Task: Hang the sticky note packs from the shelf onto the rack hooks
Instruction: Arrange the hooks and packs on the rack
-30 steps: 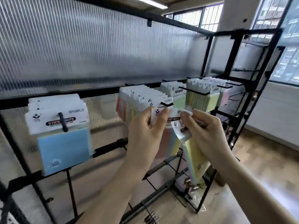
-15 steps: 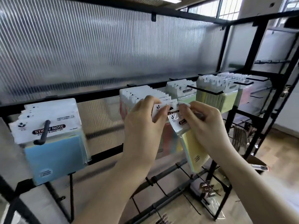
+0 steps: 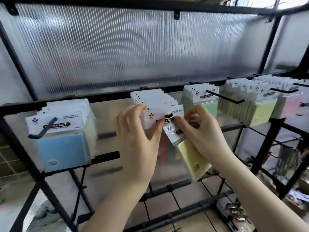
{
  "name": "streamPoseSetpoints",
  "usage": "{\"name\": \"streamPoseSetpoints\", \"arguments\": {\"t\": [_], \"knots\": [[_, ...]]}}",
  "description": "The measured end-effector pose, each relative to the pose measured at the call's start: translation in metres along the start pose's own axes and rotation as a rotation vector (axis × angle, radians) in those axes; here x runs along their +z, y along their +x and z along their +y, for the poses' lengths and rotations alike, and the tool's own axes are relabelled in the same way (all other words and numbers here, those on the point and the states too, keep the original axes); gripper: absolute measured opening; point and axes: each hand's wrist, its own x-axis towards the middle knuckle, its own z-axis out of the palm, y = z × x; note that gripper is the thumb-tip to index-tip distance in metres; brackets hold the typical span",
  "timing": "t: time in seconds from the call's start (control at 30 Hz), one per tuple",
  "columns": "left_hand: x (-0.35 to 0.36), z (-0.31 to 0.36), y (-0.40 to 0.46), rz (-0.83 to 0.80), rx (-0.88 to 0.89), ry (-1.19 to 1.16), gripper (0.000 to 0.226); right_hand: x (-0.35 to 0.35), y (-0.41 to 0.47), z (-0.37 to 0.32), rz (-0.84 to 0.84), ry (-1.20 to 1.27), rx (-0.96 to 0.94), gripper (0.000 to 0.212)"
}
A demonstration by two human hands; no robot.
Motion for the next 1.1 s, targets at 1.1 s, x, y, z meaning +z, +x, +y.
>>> {"name": "streamPoseSetpoints", "arguments": {"t": [1.1], "knots": [[0.073,0.137,-0.071,-0.19,-0.26,-0.083,0.035,-0.132,-0.016,0.07,0.003,0.089,-0.106,0.016]]}}
